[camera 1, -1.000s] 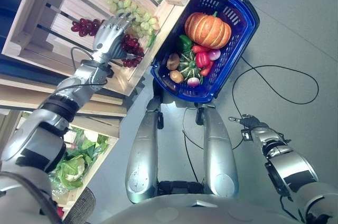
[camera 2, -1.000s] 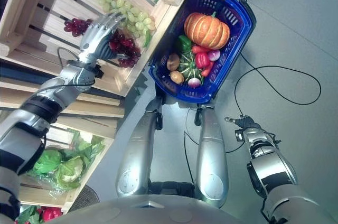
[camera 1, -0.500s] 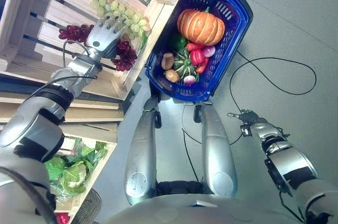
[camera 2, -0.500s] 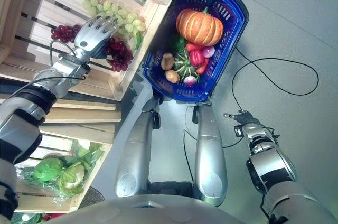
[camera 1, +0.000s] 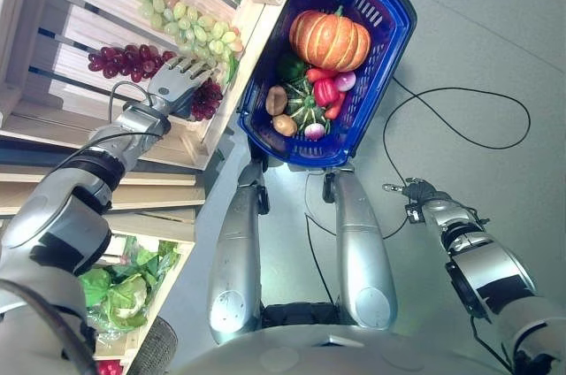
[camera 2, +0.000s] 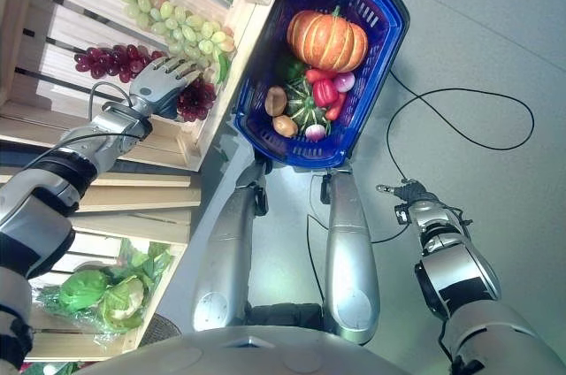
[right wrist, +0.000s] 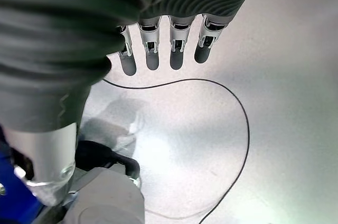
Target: Pick up fruits and vegetables into the basket
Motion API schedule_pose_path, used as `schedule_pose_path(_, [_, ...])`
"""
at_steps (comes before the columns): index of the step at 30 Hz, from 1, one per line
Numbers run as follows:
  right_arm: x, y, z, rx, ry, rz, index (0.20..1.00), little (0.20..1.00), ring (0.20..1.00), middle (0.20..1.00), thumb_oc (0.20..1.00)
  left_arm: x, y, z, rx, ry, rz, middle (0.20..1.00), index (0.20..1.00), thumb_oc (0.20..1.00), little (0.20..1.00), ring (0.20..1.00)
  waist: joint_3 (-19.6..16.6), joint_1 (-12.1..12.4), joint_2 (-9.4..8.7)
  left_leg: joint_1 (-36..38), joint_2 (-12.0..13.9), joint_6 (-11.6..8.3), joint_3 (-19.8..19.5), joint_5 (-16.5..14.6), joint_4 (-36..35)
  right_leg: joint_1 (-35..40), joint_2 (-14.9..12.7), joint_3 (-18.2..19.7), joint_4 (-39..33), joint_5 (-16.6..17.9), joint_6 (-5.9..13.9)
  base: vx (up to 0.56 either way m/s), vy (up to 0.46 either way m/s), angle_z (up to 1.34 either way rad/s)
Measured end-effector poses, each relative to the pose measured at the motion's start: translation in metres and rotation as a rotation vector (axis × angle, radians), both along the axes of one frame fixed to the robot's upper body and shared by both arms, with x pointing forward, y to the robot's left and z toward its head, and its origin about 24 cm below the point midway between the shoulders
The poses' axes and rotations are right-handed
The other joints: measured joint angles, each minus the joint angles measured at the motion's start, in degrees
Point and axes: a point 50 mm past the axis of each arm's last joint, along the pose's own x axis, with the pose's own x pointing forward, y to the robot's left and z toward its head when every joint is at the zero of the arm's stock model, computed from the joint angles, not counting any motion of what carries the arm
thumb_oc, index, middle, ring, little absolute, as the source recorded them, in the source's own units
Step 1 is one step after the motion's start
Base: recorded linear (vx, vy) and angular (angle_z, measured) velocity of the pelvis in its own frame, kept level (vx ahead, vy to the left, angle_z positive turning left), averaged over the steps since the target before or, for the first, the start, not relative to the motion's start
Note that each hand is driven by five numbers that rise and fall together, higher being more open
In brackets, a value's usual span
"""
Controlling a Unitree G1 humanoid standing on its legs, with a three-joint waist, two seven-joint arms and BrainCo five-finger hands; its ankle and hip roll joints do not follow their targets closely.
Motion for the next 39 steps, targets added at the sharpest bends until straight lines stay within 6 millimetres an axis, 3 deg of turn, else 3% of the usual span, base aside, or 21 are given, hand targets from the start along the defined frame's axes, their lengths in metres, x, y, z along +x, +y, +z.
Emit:
schedule_pose_path(13, [0.002, 0.0, 0.002, -0.002, -0.002, 0.001, 1.0, 1.0, 1.0, 1.0, 1.0, 0.002, 0.007, -0.009, 0.034, -0.034, 0.095, 1.0, 1.0, 1.0, 1.0, 1.0, 0.0, -0.1, -0.01, -0.6, 0.7, -0.35, 0.0, -0.5, 0.4, -0.3, 0.7, 0.0, -0.6, 0.0, -0.02, 0.01, 0.023, -0.02])
schedule_pose_path(23, [0.016, 0.005, 0.014, -0.011, -0.036, 0.028, 1.0, 1.0, 1.0, 1.0, 1.0, 0.009, 0.014, 0.008, 0.171, -0.163, 0.134, 1.0, 1.0, 1.0, 1.0, 1.0, 0.4, -0.8, -1.23, -4.4, 0.9, -0.39, -0.1, -1.1, 2.9, -3.4, 0.9, 0.1, 0.7, 0.1, -0.09, 0.0, 0.005, 0.0])
schedule_pose_path(38, [0.026, 0.008, 0.023, -0.024, -0.056, 0.048, 1.0, 1.0, 1.0, 1.0, 1.0, 0.014, 0.021, 0.017, 0.305, -0.153, 0.192, 1.0, 1.0, 1.0, 1.0, 1.0, 0.5, -1.7, -1.6, -5.7, 1.0, -0.27, 0.0, -1.4, 3.5, -4.8, 1.0, 0.4, 1.1, 0.1, -0.08, 0.0, 0.0, 0.0])
schedule_pose_path(39, [0.026, 0.008, 0.023, -0.024, -0.056, 0.048, 1.0, 1.0, 1.0, 1.0, 1.0, 0.014, 0.021, 0.018, 0.316, -0.153, 0.193, 0.953, 0.953, 0.953, 0.953, 0.953, 0.5, -1.7, -1.6, -5.7, 1.0, -0.27, 0.0, -1.4, 3.5, -4.8, 1.0, 0.4, 1.1, 0.1, -0.08, 0.0, 0.0, 0.0])
